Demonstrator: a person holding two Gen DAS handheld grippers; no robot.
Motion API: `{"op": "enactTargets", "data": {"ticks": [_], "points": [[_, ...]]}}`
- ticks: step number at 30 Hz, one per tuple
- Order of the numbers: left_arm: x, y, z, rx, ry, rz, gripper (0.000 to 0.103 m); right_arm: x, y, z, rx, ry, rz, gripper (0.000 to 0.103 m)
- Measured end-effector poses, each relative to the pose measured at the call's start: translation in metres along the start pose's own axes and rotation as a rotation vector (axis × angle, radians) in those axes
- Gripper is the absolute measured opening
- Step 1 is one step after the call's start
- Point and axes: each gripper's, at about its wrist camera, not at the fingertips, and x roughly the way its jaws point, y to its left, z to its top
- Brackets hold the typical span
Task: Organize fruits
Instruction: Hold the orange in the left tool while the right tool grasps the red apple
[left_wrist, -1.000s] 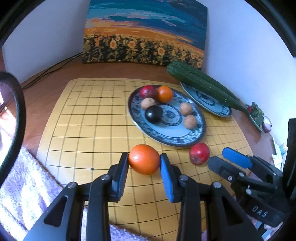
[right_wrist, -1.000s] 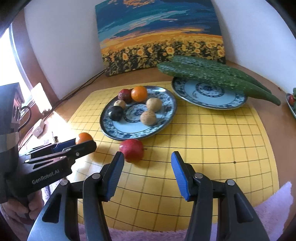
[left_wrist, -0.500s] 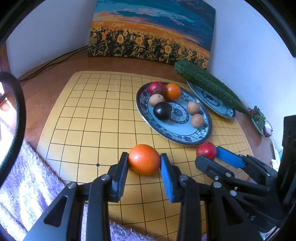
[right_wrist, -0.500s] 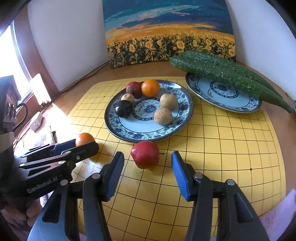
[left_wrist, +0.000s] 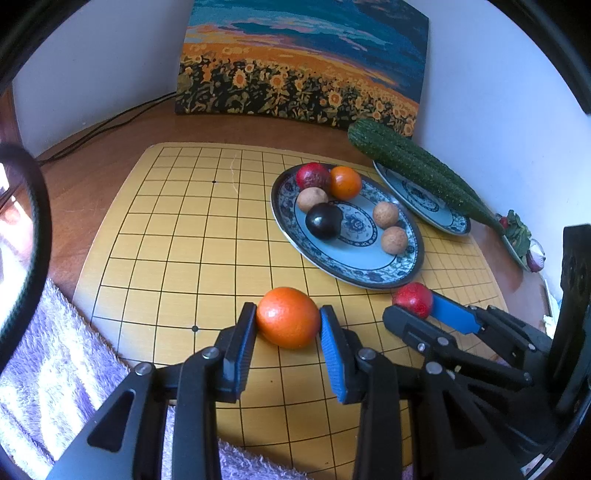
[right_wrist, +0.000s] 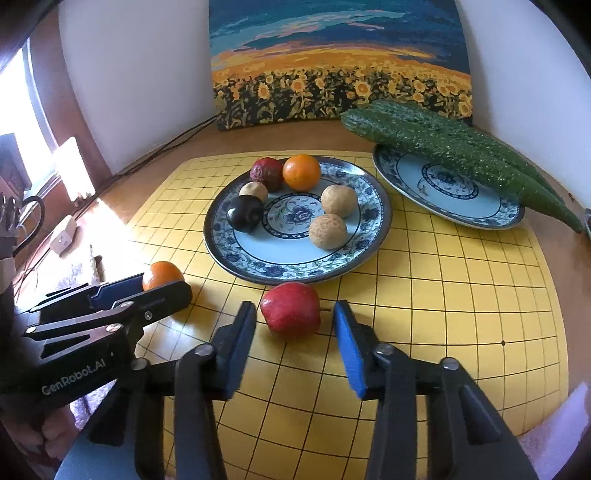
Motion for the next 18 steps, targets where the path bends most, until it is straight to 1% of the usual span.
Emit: {"op": "enactTargets", "data": {"ticks": [3, 10, 16, 18], "points": [[0.000, 0.001, 0.000, 0.001, -0.002, 0.001, 0.036, 0.000, -0.001, 0.000, 0.001, 0.000, 0.005, 0.038], [0.000, -0.001, 0.000, 0.006, 0.005, -0.003, 0.035, -0.001, -0.006, 0.001, 0.036, -0.005, 0.041, 0.037], [-0.011, -0.006, 0.002, 0.022, -0.020, 0.000, 0.035, -0.009, -0.009, -0.003, 0.041, -0.023, 0.052, 0.037], [-0.015, -0.008, 0.003, 0.024, -0.026, -0.009, 0.035, -0.012, -0.011, -0.004, 0.050, -0.025, 0.064, 0.037]]}}
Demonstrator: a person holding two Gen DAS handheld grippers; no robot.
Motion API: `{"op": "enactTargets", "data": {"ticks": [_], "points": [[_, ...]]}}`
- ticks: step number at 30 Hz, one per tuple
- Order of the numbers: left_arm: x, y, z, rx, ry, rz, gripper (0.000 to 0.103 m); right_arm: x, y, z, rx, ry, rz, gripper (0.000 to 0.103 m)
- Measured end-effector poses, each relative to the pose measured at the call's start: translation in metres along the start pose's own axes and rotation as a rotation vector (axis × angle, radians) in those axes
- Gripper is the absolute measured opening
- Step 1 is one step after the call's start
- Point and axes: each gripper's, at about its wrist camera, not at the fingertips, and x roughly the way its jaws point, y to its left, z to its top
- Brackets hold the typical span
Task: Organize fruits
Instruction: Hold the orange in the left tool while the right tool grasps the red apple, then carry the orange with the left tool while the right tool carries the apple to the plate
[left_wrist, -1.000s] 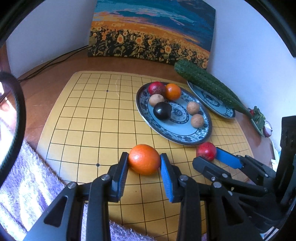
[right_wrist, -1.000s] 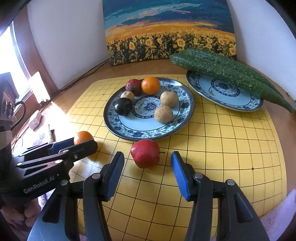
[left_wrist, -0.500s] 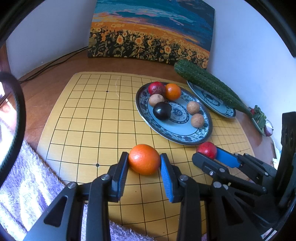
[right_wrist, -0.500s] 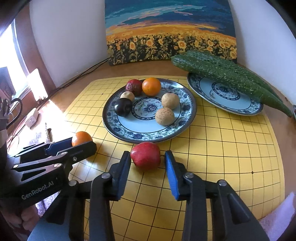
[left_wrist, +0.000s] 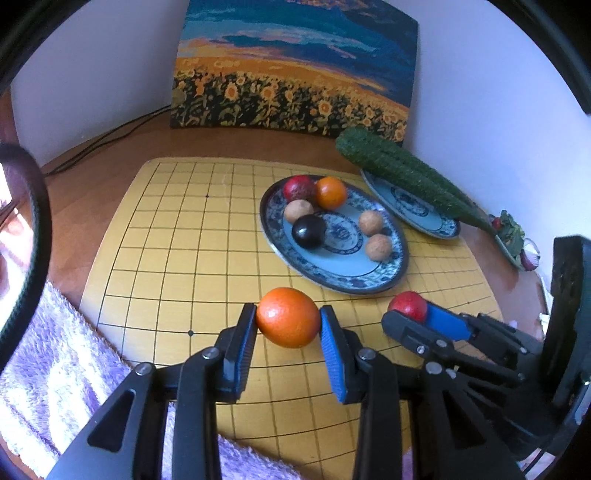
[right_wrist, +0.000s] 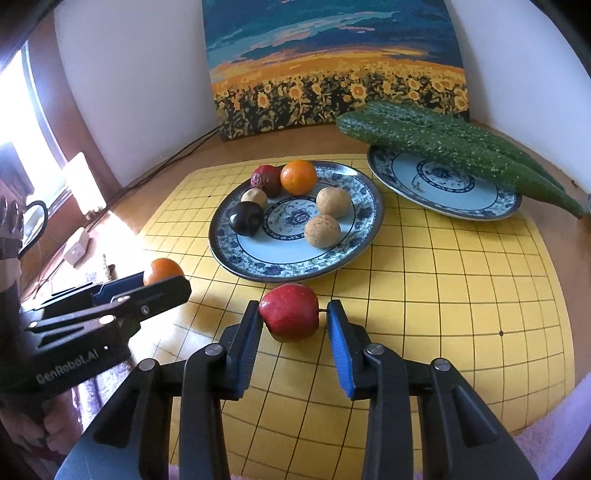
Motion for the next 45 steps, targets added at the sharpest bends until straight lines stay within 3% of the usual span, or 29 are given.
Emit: {"op": "enactTargets", "data": {"ticks": [10, 21, 45], "points": [[-0.002, -0.019, 0.010, 0.028, 0.004, -0.039, 0.035, -0.019, -0.016, 0.007, 0.023, -0.028, 0.027, 0.037], [0.013, -0.033, 0.028, 0.040, 0.014, -0.030, 0.035, -0.020, -0.024, 0.028, -0.025, -0.036, 0.008, 0.037], [0.050, -0.034, 0.038, 0.048, 0.036, 0.003, 0.035, 0.018, -0.036, 0.060, -0.060, -0.043, -0.039, 0.037]]}}
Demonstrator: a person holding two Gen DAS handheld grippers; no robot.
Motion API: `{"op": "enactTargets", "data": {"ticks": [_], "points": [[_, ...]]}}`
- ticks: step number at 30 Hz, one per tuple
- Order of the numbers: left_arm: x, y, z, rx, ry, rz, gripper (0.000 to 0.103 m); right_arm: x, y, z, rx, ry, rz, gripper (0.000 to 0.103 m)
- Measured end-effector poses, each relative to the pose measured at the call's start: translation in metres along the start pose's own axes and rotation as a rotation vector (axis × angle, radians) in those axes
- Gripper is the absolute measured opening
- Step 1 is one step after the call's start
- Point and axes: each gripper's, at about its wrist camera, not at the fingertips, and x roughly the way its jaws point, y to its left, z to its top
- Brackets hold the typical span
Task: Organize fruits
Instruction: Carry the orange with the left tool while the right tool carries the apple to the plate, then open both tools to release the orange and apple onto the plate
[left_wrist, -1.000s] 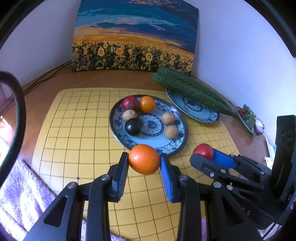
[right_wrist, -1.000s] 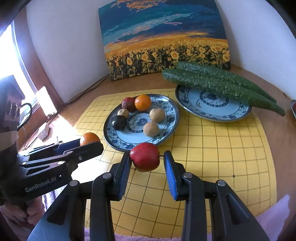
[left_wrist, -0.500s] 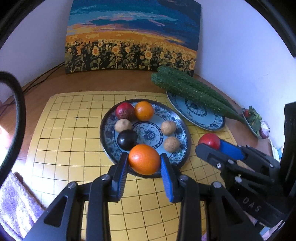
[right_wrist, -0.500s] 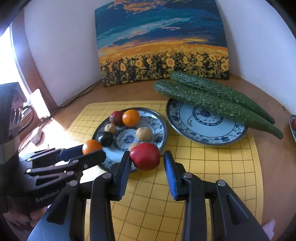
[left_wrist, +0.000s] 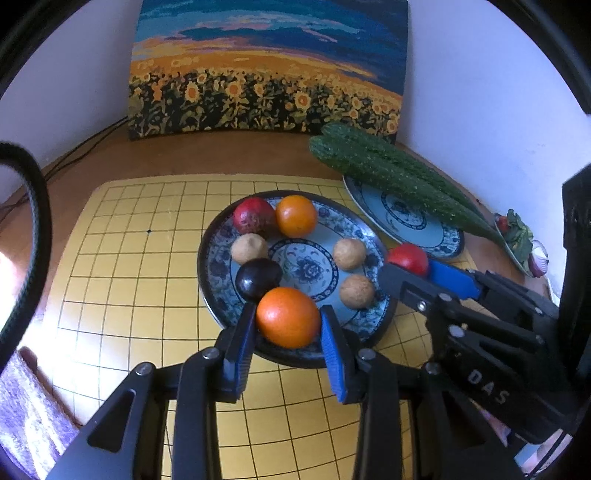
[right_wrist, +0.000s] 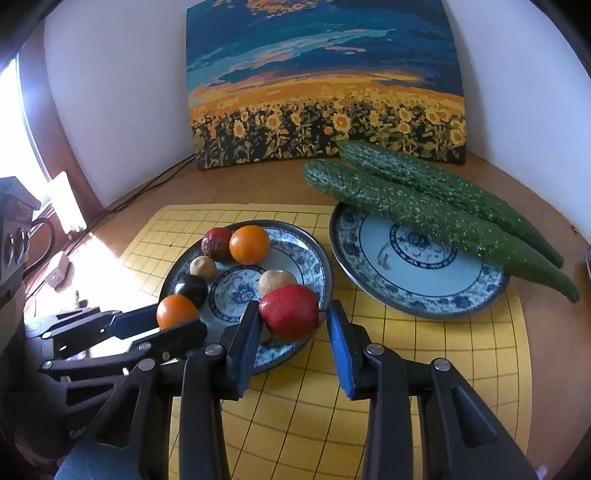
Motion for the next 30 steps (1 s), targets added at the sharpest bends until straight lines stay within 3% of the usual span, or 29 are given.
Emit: {"op": "enactTargets", "data": {"ticks": [25, 30], "points": [[-0.001, 0.000, -0.001, 0.001, -0.005, 0.000, 0.035, 0.012, 0.002, 0.005, 0.003, -0.005, -0.003, 0.037], [-0.004, 0.001, 0.000, -0.008, -0.013, -0.001, 0.036, 0.012, 0.001, 0.005, 0.011, -0.005, 0.002, 0.042]]}}
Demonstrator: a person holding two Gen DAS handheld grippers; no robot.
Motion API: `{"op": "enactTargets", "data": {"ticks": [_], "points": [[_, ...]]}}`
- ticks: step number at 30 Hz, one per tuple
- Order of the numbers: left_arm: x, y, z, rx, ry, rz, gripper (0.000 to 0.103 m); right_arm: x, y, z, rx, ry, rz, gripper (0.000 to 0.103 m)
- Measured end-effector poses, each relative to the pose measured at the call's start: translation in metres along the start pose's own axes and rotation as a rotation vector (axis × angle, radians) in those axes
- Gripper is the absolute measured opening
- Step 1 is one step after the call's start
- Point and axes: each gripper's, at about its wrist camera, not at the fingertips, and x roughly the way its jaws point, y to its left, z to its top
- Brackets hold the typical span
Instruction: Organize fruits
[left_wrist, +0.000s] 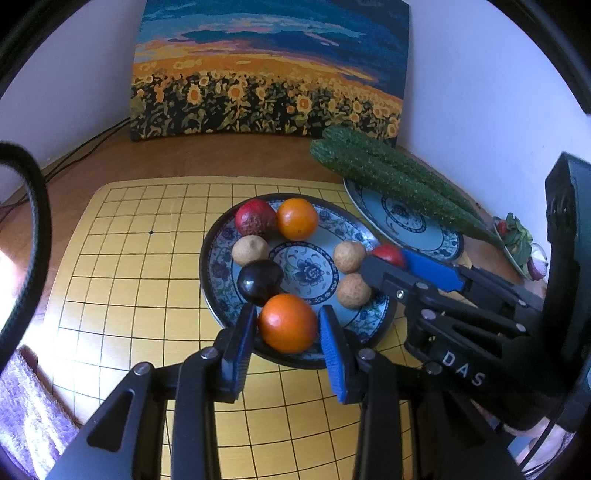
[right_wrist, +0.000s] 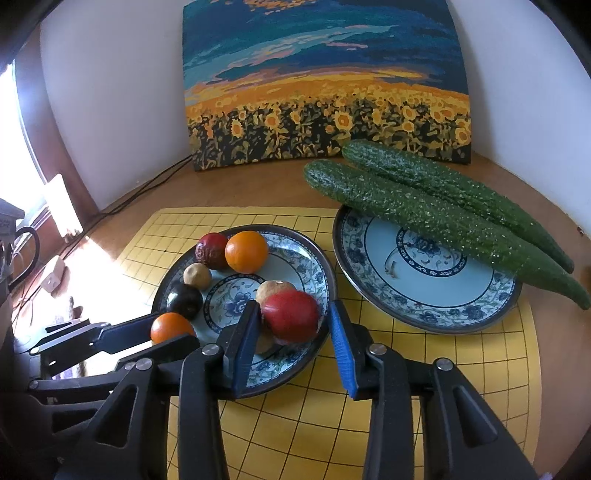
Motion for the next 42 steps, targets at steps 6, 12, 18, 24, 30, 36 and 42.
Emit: {"op": "enactTargets", "data": {"ticks": [6, 12, 18, 24, 30, 36, 42], "points": [[-0.004, 0.000, 0.000, -0.004, -0.005, -0.004, 0.037, -0.002, -0.001, 0.000, 0.011, -0.002, 0.005, 0.046], [-0.013, 0.000, 0.000, -0.007, -0.019, 0.000, 0.043, -0.011, -0.004, -0.002, 0.054, 0.003, 0.021, 0.048], [-0.025, -0.002, -0.004, 0.001, -0.025, -0.003, 0.048, -0.027, -0.005, -0.009, 0.074, -0.008, 0.000, 0.056], [-0.037, -0.004, -0.014, 0.021, -0.033, 0.034, 0.060, -0.041, -0.003, -0.018, 0.087, -0.014, -0.041, 0.064], [-0.041, 0.000, -0.024, -0.008, -0.046, 0.111, 0.067, -0.047, -0.005, -0.030, 0.132, 0.017, -0.048, 0.068], [-0.027, 0.009, -0.032, -0.038, 0.007, 0.151, 0.067, -0.043, 0.000, -0.043, 0.094, 0.037, -0.064, 0.073], [-0.015, 0.010, -0.036, -0.036, 0.042, 0.171, 0.067, -0.035, 0.008, -0.051, 0.036, 0.050, -0.128, 0.073]]}}
